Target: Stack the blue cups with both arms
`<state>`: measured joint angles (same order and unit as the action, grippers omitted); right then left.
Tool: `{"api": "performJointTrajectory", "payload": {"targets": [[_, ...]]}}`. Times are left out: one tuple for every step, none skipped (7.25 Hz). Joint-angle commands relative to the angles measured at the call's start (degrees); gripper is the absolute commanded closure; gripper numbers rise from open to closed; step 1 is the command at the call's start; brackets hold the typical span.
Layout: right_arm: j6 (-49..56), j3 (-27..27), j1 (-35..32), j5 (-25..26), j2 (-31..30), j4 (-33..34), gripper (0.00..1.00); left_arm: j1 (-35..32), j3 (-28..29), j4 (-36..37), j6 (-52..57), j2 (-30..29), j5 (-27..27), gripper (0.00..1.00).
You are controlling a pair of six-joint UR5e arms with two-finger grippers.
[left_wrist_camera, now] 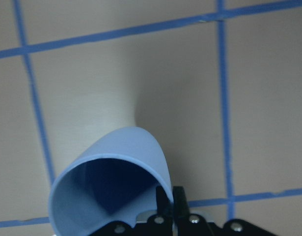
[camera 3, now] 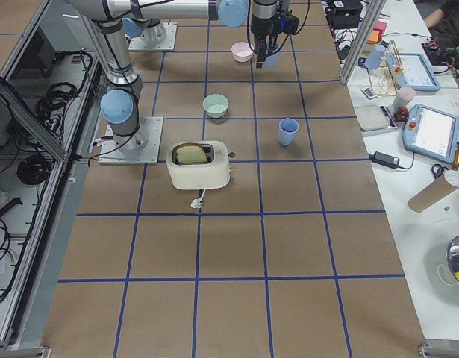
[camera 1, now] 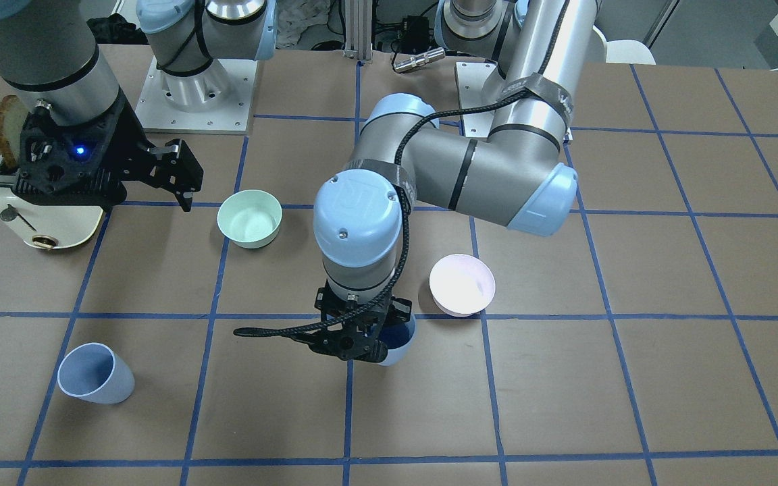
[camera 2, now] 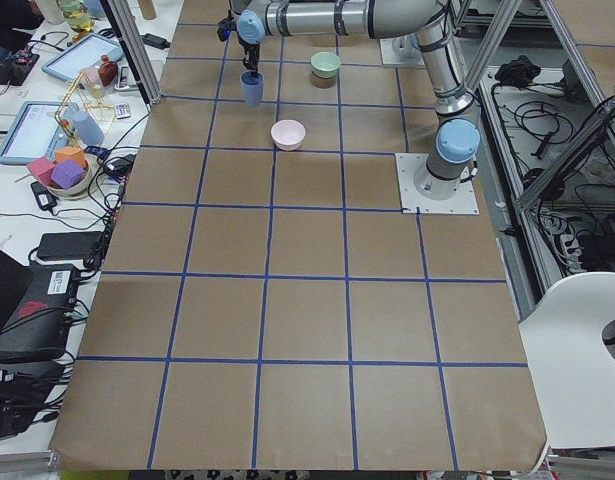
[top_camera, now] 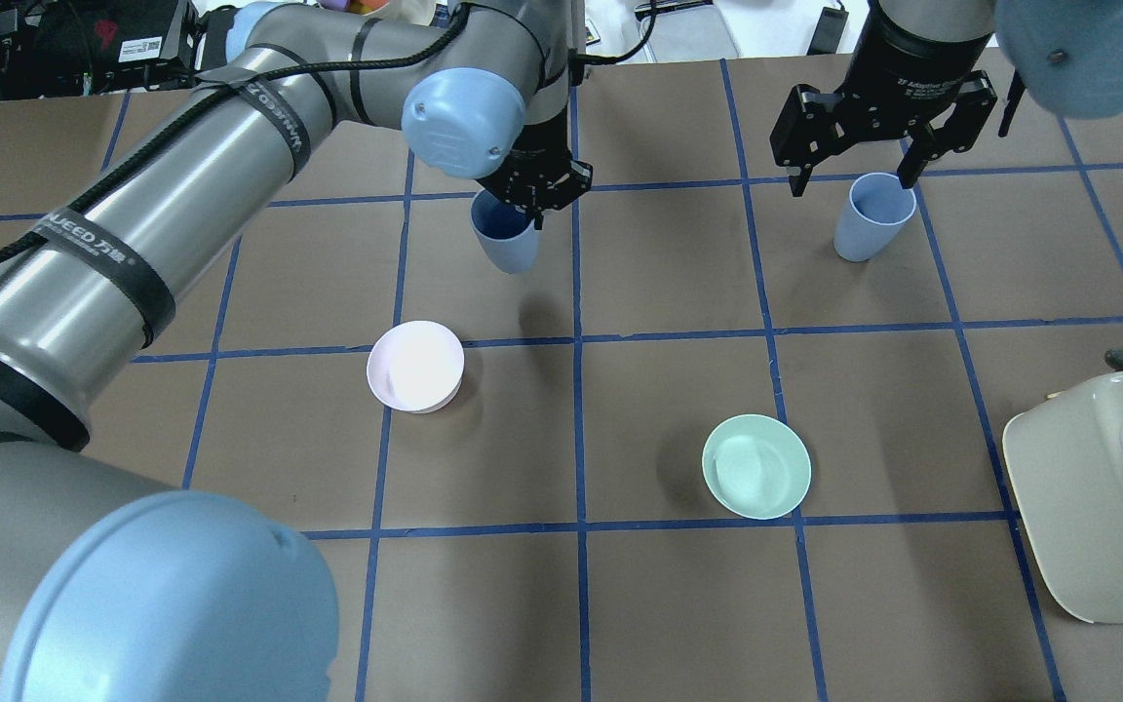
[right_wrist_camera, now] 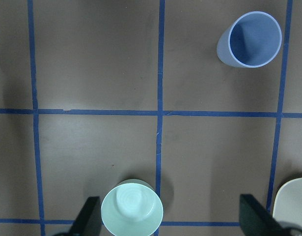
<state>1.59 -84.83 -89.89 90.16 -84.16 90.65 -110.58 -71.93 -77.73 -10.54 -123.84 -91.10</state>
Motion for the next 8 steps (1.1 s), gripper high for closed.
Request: {"api": "performJointTrajectory", "payload": {"targets": [[0.43, 0.02, 0.15, 0.27, 0.05, -0.12, 0.00, -2.27, -6.78, 4.40, -1.23, 0.88, 1.97, 1.00], [0.87, 0.02, 0.33, 0.36, 0.05, -0.29, 0.00, -2.80, -8.73, 6.43, -1.32, 1.84, 3.46, 1.00], [0.61, 0.02, 0.33, 0.36, 0.05, -0.12, 0.00, -2.80, -9.36, 6.37, -1.32, 2.98, 3.65, 1.00], [0.44, 0.02, 0.42, 0.45, -0.04, -0.38, 0.00, -2.80, -9.28, 6.45, -1.32, 3.17, 4.52, 1.00], [0.61, 0.02, 0.59, 0.36, 0.05, -0.12, 0.00, -2.80, -9.71, 6.37, -1.32, 3.17, 4.53, 0.81], [0.61, -0.07, 0.68, 0.36, 0.05, -0.29, 0.00, -2.54, -9.63, 6.45, -2.37, 2.47, 4.62, 0.12], [0.70, 0.02, 0.94, 0.36, 0.05, -0.38, 0.00, -2.19, -9.54, 6.19, -2.55, 3.34, 4.53, 0.00], [0.79, 0.11, 1.29, 0.19, 0.05, -0.12, 0.00, -1.58, -8.67, 4.80, -2.55, 5.09, 4.27, 0.00]]}}
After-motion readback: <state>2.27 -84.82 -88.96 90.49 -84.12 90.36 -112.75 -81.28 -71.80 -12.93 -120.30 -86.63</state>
